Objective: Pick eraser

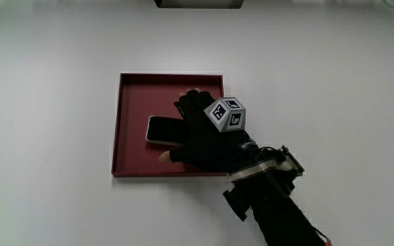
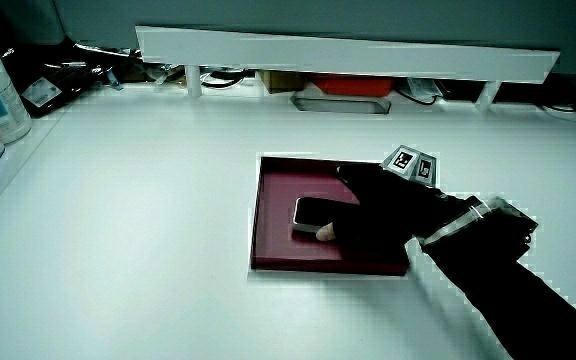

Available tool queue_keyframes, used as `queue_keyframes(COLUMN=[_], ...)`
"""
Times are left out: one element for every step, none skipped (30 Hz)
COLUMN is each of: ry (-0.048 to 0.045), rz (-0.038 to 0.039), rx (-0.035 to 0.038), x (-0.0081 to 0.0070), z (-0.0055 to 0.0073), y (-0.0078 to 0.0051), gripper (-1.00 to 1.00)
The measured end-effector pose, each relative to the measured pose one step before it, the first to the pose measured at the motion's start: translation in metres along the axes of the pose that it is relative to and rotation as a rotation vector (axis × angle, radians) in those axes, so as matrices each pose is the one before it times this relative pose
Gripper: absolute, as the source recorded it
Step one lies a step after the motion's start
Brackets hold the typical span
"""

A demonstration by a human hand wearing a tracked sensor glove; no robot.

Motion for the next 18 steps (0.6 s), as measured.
queue_keyframes(ry=[0.00361, 0.00435, -0.00259, 0.00688, -0.00694, 0.0067, -0.00701, -0.00139, 0.00147, -0.00661, 0.00492, -0.00424, 0.00026, 0.00771, -0.00182, -0.00013, 0.00646, -0.00461], rz=[0.00776, -0.00956, -0.002, -0.00015, -0.00593, -0.00605, -0.00096, -0.00193, 0.00626, -0.0155, -0.00261, -0.00404, -0.00659, 0.00761, -0.00214, 0.00379, 0.00322, 0.00123], rx=[-0.00723, -0.00386, 0.00186, -0.0099, -0.00129, 0.00291, -0.00387, 0.00046, -0.0052, -0.00703, -0.00293, -0.00355, 0.00089, -0.0003, 0.00624, 0.00326, 0.00778, 0.01117], x=[-0.00176, 0.00254, 0.0, 0.00029, 0.00208, -0.00008, 0.00062, 0.00132, -0.00225, 0.00406, -0.00004, 0.0011, 0.00105, -0.0007, -0.00013, 0.00023, -0.00001, -0.00072], z=[-0.00007, -0.00278, -0.00075, -0.00136, -0.00276, -0.00093, -0.00212, -0.00287, -0.0004, -0.00475, -0.0012, -0.00146, -0.00092, 0.00058, 0.0003, -0.00015, 0.00017, 0.00067], y=[0.00022, 0.00296, 0.00038, 0.00106, 0.00242, 0.00023, 0.00104, 0.00216, -0.00091, 0.00439, 0.00041, 0.00108, 0.00081, -0.0008, -0.00025, 0.00021, -0.00045, -0.00114], gripper=[0.0, 0.0, 0.0, 0.0, 0.0, 0.0, 0.0, 0.0, 0.0, 0.0, 0.0, 0.0, 0.0, 0.0, 0.0, 0.0, 0.0, 0.0])
